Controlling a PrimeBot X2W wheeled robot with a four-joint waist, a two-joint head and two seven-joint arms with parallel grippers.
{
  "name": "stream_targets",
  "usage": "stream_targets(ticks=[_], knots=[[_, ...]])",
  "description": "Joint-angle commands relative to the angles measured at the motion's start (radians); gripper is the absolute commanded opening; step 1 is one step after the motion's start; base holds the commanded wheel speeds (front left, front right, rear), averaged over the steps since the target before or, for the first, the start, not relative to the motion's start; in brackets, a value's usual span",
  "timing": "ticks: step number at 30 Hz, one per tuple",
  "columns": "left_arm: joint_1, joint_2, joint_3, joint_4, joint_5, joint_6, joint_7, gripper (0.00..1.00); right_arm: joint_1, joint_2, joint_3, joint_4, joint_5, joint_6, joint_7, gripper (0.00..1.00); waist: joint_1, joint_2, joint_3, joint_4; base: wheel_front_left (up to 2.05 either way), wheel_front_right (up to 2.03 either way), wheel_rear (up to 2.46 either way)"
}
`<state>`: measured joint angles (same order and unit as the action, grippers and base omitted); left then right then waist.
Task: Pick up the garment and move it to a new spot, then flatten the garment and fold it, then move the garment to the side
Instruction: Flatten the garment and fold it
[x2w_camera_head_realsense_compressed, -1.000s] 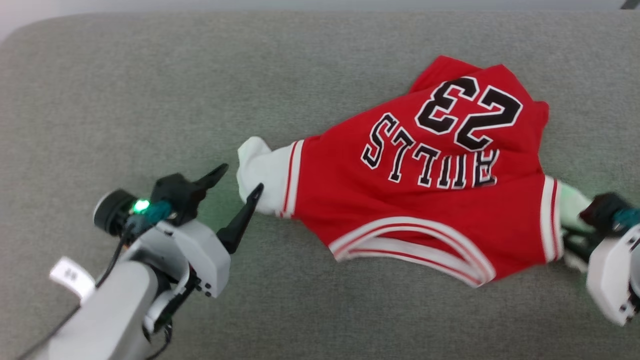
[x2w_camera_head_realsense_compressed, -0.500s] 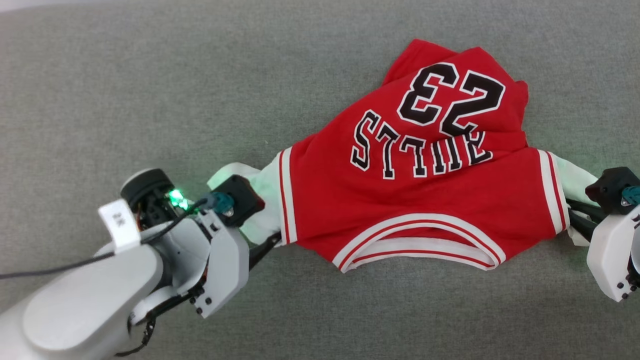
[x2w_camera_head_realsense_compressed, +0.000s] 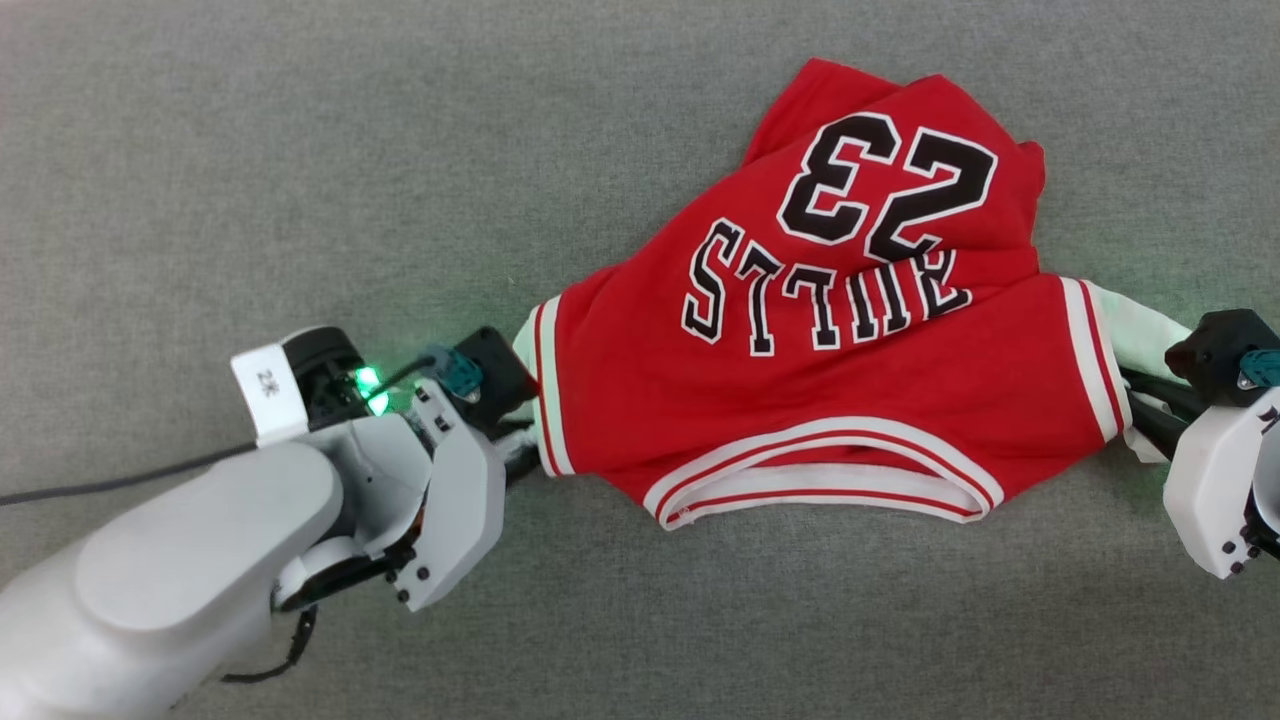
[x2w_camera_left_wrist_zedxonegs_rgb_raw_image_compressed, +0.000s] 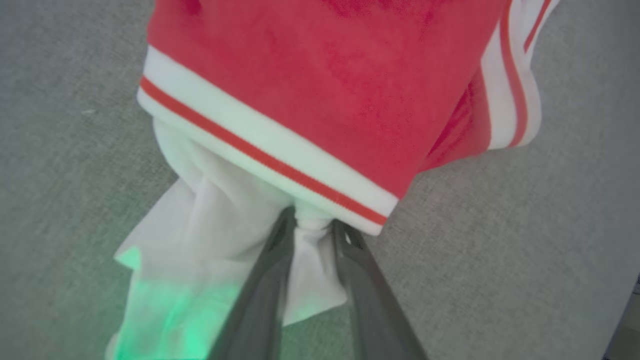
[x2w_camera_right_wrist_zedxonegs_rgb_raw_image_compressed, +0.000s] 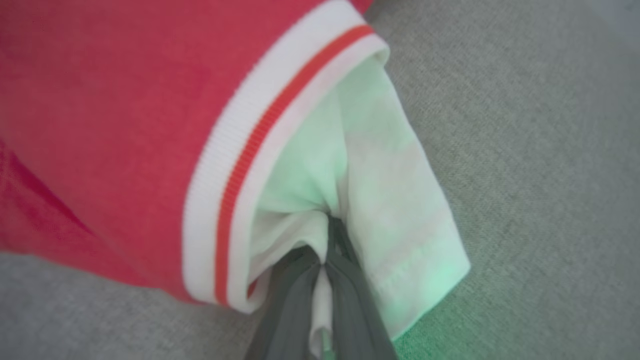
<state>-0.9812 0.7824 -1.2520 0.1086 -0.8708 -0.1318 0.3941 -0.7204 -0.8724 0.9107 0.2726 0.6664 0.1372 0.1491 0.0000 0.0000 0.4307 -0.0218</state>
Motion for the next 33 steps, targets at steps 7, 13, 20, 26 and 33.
stream_targets(ticks=[7, 13, 20, 26, 33], knots=[[0.015, -0.028, -0.012, 0.121, -0.124, 0.006, -0.13, 0.0, 0.0, 0.019, -0.034, 0.001, 0.005, -0.007, -0.043, 0.0, 0.0, 0.0, -0.032, -0.014, 0.0, 0.0, 0.0], [0.005, -0.035, 0.06, 0.097, -0.254, 0.002, -0.271, 0.0, 0.021, 0.002, -0.122, -0.041, 0.049, -0.007, -0.064, 0.0, 0.0, 0.0, -0.058, -0.017, 0.0, 0.0, 0.0], [-0.073, -0.059, 0.167, 0.067, -0.435, 0.002, -0.362, 0.0, -0.012, -0.018, -0.261, -0.128, 0.132, -0.007, -0.028, 0.0, 0.0, 0.0, -0.064, -0.017, 0.0, 0.0, 0.0], [-0.207, -0.148, 0.262, 0.219, -0.556, 0.002, -0.364, 0.0, -0.174, 0.046, -0.355, -0.079, 0.196, -0.007, 0.035, 0.0, 0.0, 0.0, -0.033, -0.033, 0.0, 0.0, 0.0], [-0.493, -0.311, 0.377, 0.568, -0.57, 0.023, -0.438, 0.0, -0.559, 0.209, -0.366, 0.204, 0.122, -0.007, 0.043, 0.0, 0.0, 0.0, 0.011, -0.056, 0.0, 0.0, 0.0]])
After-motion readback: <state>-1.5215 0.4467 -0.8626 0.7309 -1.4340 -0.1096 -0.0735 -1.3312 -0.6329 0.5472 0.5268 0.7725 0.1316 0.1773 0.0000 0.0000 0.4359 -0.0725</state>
